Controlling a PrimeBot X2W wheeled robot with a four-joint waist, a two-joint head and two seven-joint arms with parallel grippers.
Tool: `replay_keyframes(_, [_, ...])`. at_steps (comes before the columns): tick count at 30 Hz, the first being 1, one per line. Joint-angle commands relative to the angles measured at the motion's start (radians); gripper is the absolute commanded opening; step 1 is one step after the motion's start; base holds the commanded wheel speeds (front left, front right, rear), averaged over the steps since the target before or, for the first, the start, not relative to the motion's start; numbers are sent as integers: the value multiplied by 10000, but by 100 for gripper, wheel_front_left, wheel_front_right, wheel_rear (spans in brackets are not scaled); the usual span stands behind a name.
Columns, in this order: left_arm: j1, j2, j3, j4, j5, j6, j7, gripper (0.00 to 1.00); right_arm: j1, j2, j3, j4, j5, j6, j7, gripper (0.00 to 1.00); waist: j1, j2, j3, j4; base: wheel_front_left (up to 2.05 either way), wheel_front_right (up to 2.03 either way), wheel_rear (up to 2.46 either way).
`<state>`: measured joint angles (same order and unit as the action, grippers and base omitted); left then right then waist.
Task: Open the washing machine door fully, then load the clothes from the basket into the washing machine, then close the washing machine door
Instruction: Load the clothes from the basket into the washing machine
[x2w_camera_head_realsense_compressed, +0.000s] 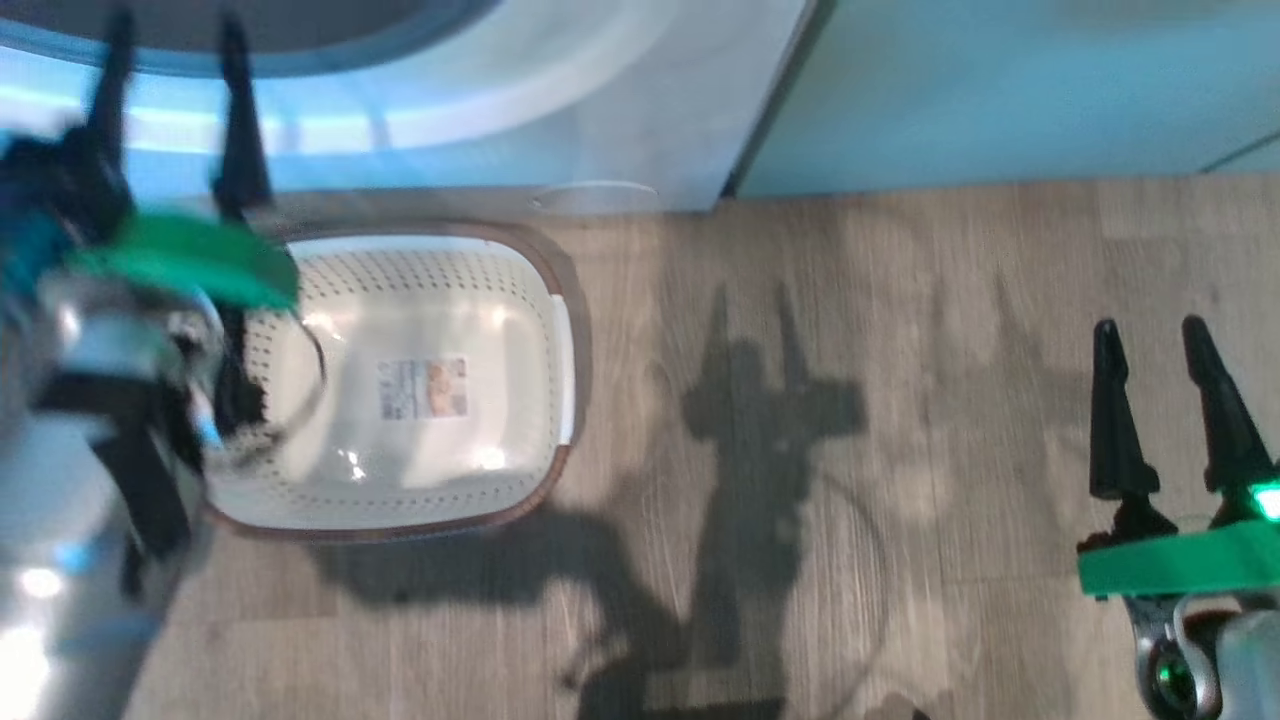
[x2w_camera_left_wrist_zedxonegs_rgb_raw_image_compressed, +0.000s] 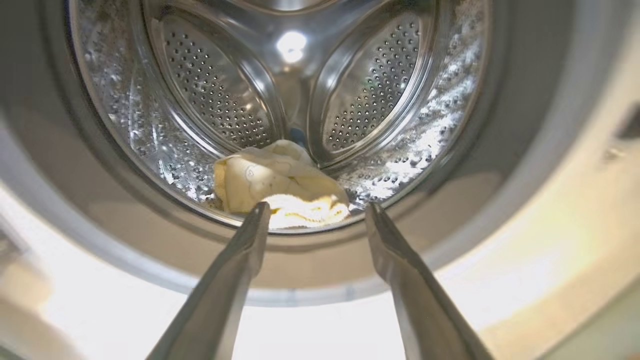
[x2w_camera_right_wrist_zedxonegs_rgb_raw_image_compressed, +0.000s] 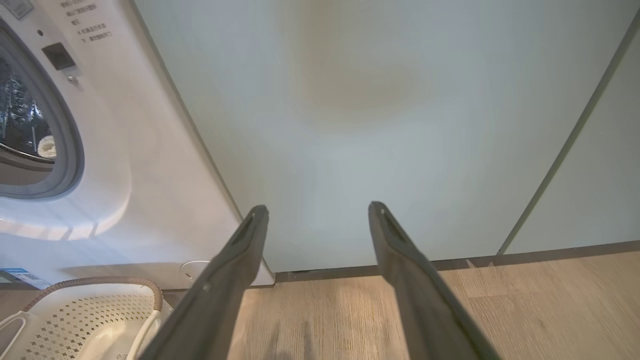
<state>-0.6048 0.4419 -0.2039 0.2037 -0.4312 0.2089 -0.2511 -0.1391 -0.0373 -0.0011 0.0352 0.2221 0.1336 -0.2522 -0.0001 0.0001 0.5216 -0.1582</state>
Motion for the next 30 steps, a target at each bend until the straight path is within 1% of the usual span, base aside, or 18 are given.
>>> replay_keyframes(1, [628,346,308,-951,167,275,-61,100,279,-129,106,-239,-144,-29,-95,100,1,-1,-526,364,0,0,0])
replay_keyframes(2, [1064,299,283,-1337,223,421,-65,100,335,-129,101,-228,-196,-29,-95,100,1,-1,-655,403,0,0,0])
replay_keyframes(3, [1064,299,283,-1337,223,421,-65,100,335,-129,101,-228,-196,-29,-95,100,1,-1,-655,403,0,0,0])
replay_keyframes(5, [1916,222,259,-2028,344,753,-70,100,446,-129,100,-217,-304,-29,-95,100,1,-1,-916,490,0,0,0])
replay_keyframes(8, [3039,107,168,-2834,413,1091,-57,100,654,-129,94,-187,-444,-29,-95,100,1,-1,-1308,653,0,0,0])
replay_keyframes(11, [3906,-34,12,-3398,372,1278,22,100,877,-129,84,-113,-568,-29,-95,100,1,-1,-1684,835,0,0,0])
replay_keyframes(15, [4483,-165,-266,-3622,243,1282,255,100,1079,-129,79,-81,-691,-29,-94,100,1,-1,-2028,1071,0,0,0])
replay_keyframes(19, [4691,-204,-409,-3528,185,1272,373,100,1152,-129,155,-66,-771,-29,-37,100,1,-1,-2259,1186,0,0,0])
replay_keyframes(30, [4757,-249,-621,-3418,106,1291,626,100,1180,-129,364,-152,-810,-29,100,100,1,-1,-2330,1154,0,0,0])
